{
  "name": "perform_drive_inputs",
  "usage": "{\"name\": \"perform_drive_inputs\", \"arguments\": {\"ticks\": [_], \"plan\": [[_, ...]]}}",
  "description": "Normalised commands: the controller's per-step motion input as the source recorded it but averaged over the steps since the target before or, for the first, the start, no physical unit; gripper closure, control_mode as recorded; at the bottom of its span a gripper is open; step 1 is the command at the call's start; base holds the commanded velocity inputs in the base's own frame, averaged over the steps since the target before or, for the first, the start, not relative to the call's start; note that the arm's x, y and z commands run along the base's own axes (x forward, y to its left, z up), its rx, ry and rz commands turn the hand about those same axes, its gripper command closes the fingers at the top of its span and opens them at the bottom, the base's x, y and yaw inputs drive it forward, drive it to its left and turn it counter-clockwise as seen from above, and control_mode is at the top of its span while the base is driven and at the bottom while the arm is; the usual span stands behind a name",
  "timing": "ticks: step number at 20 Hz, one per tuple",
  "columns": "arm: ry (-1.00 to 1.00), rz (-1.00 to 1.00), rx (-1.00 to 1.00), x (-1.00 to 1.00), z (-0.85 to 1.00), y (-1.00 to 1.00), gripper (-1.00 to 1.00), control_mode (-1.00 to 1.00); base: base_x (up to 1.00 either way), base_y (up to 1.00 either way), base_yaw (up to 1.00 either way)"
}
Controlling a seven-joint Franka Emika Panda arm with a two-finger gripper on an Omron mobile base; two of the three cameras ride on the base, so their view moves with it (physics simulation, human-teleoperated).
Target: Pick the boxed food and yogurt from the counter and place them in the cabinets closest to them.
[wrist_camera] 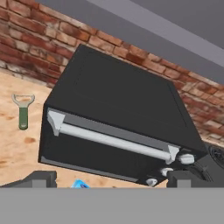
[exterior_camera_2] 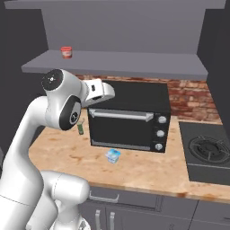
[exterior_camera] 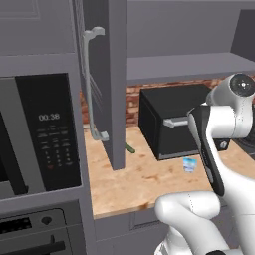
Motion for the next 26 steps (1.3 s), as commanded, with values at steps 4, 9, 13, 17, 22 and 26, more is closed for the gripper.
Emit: {"name": "perform_drive_inputs", "arguments": {"ticks": [4,9,13,17,22,26], "plan": [[0.01,0.00,0.00,0.00,-0.01,0.01,-1.00,-1.00,0.00,0.00,0.00],[0.01,0.00,0.00,-0.07,-0.16,0.00,-1.00,-1.00,0.00,0.00,0.00],[0.04,0.00,0.00,-0.01,-0.22,0.00,-1.00,-1.00,0.00,0.00,0.00],[0.09,0.00,0.00,-0.01,-0.25,0.00,-1.00,-1.00,0.00,0.00,0.00],[0.06,0.00,0.02,-0.11,-0.22,-0.01,-1.00,-1.00,0.00,0.00,0.00],[0.02,0.00,0.04,-0.13,-0.24,-0.05,-1.00,-1.00,0.00,0.00,0.00]]}}
